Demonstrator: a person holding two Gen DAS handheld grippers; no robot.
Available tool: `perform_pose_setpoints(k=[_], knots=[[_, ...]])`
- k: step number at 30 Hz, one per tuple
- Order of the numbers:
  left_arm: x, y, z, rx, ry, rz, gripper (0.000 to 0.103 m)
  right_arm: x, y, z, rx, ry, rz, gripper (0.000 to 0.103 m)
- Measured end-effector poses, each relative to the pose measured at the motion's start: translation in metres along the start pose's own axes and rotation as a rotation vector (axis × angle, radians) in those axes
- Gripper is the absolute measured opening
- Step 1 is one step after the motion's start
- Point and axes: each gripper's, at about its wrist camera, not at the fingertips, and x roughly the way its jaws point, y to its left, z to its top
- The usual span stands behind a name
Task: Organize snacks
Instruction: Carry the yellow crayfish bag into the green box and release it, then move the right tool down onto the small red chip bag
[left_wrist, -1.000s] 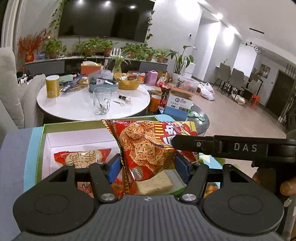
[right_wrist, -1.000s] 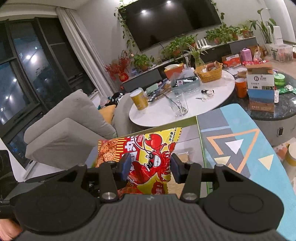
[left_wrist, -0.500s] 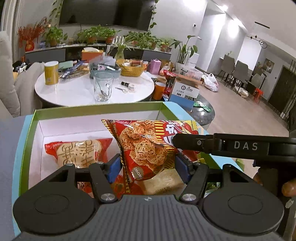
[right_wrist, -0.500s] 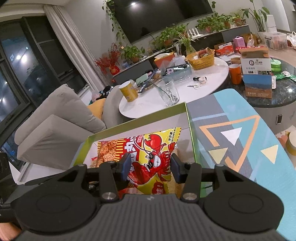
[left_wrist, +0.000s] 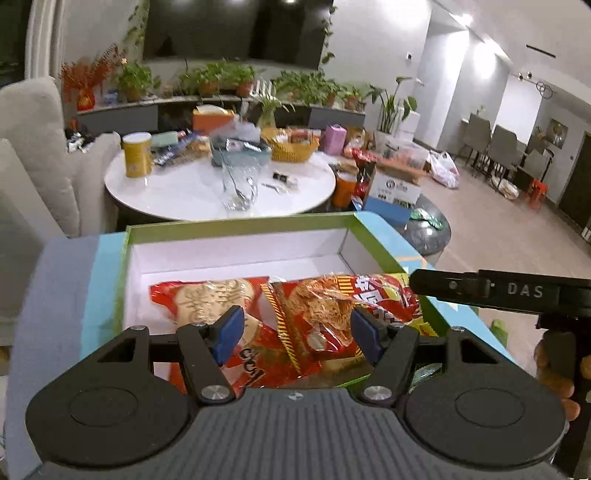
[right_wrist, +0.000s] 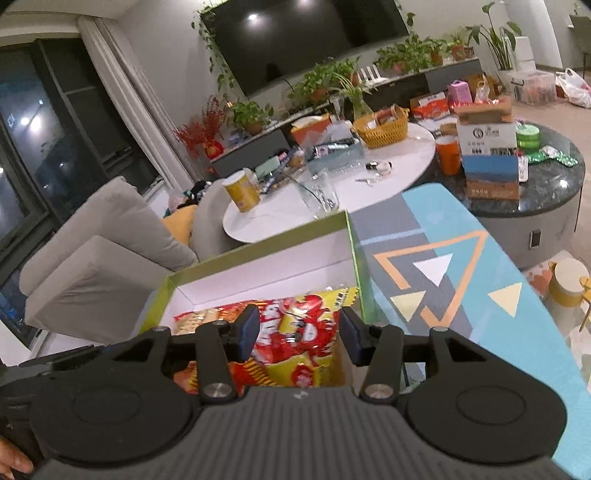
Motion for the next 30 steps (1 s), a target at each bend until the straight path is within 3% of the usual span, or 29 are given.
perform_pose_setpoints(k=[16, 30], knots=[[-0.058, 0.030, -0.039, -0.093, -0.024, 0.050, 0.063, -0.033, 0.036, -0.022, -0.071, 0.024, 0.053, 0.049], [-0.055, 0.045, -0.082, -0.151, 0.058, 0.034, 0.063, -0.012, 0.062, -0.069, -0.039, 0.182, 0.082, 0.049]])
